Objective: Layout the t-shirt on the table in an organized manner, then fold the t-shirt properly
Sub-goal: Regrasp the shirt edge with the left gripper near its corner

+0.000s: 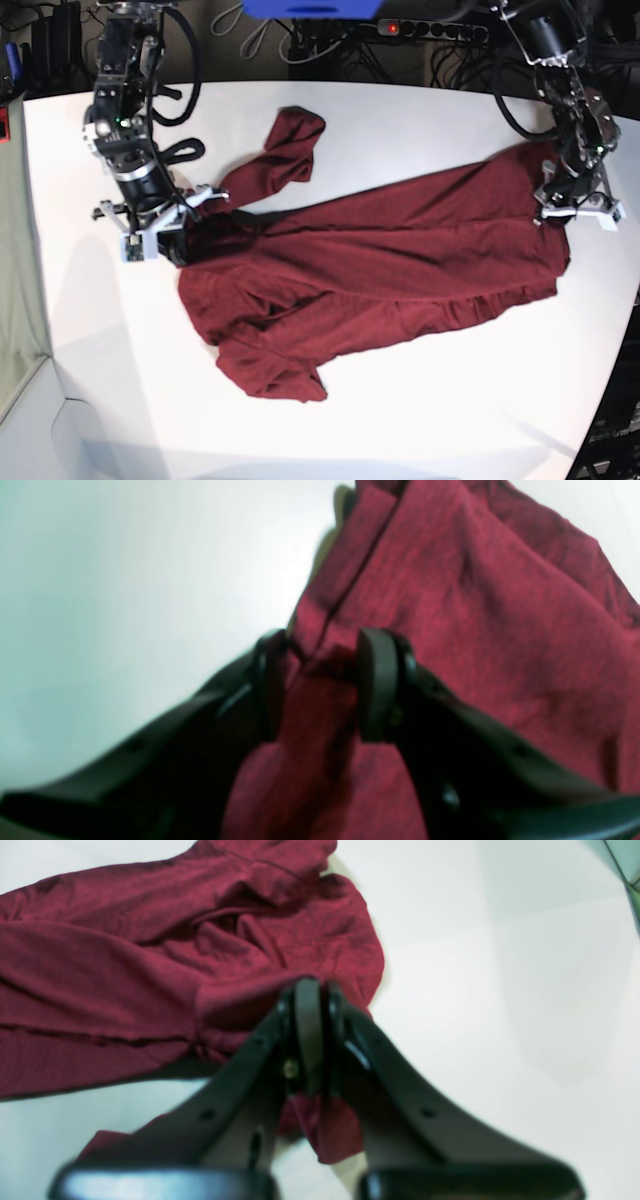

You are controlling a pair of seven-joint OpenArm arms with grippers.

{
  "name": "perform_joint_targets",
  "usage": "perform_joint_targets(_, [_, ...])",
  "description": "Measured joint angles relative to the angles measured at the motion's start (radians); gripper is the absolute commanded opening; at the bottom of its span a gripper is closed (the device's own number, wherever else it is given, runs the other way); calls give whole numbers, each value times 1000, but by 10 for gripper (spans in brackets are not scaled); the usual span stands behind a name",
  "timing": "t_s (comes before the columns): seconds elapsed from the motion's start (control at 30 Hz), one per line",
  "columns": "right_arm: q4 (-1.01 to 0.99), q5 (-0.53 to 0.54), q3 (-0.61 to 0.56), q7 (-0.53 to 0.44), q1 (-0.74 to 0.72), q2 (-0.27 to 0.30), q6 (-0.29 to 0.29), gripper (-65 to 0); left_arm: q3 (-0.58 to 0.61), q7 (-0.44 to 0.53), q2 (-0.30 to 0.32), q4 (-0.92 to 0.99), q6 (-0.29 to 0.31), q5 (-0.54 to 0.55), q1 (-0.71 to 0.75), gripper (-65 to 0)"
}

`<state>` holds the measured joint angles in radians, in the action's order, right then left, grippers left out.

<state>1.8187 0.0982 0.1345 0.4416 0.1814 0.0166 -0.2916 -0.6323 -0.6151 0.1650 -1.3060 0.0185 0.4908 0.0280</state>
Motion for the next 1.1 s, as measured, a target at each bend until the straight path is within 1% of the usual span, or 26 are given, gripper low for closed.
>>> perform_joint_targets(0.17, [0,0,-4,0,-1,0,0,-650,0,-24,-5,-55,-5,0,40,-421])
perform_joint_targets(0.37, [0,0,-4,0,-1,0,0,-650,-1,-24,-5,-74,-8,0,41,-421])
perform_joint_targets(0.83, [0,0,-2,0,0,0,0,-650,2,-23,-7,-70,-8,0,35,-420])
perform_joint_targets(0.97, [0,0,-2,2,0,0,0,-650,4,-12,-7,-56,-8,-7,8,-420])
perform_joint_targets(1.1, [0,0,-3,0,0,0,0,-650,5,-23,-8,-40,-7,-8,13,-423])
